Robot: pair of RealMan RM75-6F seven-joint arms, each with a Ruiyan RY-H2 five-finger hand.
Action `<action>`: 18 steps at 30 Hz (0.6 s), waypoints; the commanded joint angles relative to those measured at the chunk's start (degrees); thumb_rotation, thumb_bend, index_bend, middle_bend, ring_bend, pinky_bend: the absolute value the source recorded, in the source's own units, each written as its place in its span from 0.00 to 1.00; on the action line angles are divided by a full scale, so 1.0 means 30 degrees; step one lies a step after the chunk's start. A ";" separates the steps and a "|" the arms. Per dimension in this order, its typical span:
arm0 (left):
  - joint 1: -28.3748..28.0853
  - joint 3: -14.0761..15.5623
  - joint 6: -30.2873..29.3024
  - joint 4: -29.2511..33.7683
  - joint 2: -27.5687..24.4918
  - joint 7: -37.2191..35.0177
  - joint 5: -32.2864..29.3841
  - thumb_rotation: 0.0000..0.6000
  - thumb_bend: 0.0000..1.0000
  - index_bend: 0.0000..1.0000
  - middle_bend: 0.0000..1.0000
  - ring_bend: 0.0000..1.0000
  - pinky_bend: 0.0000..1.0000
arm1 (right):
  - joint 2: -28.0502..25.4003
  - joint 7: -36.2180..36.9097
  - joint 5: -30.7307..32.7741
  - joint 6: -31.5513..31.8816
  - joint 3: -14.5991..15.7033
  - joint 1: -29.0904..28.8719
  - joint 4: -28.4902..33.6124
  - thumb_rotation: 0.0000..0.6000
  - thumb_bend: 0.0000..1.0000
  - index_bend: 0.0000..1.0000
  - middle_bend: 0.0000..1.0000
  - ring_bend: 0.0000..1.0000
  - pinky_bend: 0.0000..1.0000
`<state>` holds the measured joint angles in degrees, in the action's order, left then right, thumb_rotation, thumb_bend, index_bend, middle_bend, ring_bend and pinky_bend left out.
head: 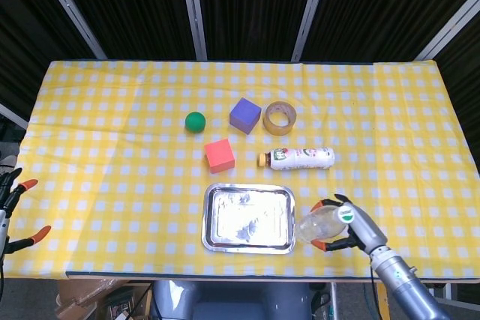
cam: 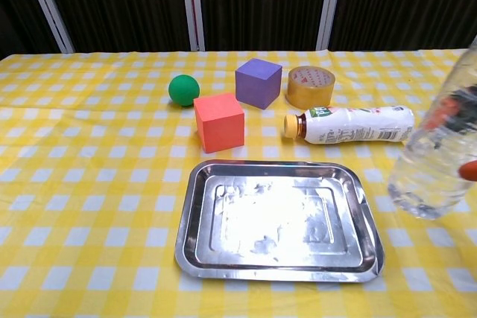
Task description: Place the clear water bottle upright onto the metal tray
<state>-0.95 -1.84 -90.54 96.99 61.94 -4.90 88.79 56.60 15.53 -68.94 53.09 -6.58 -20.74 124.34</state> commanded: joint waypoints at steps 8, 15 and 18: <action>0.0007 -0.0050 0.0005 -0.0157 -0.0149 -0.0381 -0.0101 1.00 0.15 0.19 0.02 0.00 0.00 | 0.4234 -0.7239 0.5588 0.3386 -0.0213 -0.2093 0.2233 1.00 0.63 0.76 0.62 0.31 0.00; -0.0114 0.0059 0.0237 -0.0007 0.0058 0.0233 0.0040 1.00 0.15 0.19 0.02 0.00 0.00 | -0.0055 -0.4662 0.4926 0.3329 0.0118 -0.0409 0.1104 1.00 0.63 0.76 0.62 0.31 0.00; -0.0083 0.0074 0.0158 0.0080 0.0136 0.0507 0.0080 1.00 0.15 0.19 0.02 0.00 0.00 | -0.1850 -0.3129 0.4081 0.2628 0.0308 0.0194 0.0381 1.00 0.63 0.76 0.62 0.31 0.00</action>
<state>-1.21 -1.65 -90.02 97.14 62.25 -3.50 88.96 56.95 1.06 -54.12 63.01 -6.47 -22.79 128.10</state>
